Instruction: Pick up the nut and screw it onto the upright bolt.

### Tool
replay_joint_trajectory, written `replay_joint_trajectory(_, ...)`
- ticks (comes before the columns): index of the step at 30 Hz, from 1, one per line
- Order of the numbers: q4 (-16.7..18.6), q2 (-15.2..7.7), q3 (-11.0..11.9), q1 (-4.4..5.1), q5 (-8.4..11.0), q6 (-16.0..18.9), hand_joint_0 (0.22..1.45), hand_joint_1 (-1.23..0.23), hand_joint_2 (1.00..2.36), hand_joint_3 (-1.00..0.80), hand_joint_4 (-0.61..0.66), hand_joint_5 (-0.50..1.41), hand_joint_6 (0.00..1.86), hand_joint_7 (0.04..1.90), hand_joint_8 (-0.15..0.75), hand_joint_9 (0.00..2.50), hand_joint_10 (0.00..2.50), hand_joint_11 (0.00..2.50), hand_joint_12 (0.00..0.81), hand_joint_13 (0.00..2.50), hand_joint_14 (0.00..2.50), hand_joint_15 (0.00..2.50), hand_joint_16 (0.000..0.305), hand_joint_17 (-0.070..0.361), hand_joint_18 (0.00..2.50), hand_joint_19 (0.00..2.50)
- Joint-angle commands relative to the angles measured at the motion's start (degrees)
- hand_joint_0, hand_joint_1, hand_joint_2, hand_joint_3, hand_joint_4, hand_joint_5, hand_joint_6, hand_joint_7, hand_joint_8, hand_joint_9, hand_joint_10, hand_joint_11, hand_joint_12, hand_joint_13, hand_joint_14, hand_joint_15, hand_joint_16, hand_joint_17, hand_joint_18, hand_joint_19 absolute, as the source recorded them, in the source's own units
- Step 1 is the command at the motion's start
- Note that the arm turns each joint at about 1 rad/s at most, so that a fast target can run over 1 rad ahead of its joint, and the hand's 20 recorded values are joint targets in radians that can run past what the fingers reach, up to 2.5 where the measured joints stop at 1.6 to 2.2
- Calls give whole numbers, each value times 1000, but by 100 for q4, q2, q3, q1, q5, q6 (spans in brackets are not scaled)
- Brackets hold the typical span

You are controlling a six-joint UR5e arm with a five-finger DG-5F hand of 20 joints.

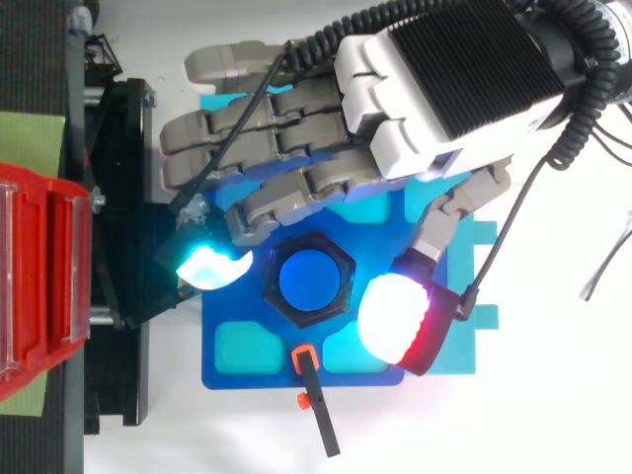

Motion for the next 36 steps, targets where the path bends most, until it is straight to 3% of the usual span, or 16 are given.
replay_joint_trajectory(1,-23,1,-42,4,9,-53,419,-138,1000,-500,101,-225,501,629,218,251,0,0,360,170,0,0,44,99,0,0)
replay_joint_trajectory(5,118,1,-209,31,17,-53,419,-136,1000,-500,112,-220,501,651,222,257,0,0,362,184,0,0,45,100,0,0)
replay_joint_trajectory(22,100,1,-209,31,17,-53,420,-135,1000,-500,163,-191,502,762,244,290,0,0,364,240,0,0,43,97,0,0)
replay_joint_trajectory(36,74,1,-209,13,9,-53,423,-138,1000,-500,233,-158,504,998,263,332,0,0,365,296,0,0,41,92,0,0)
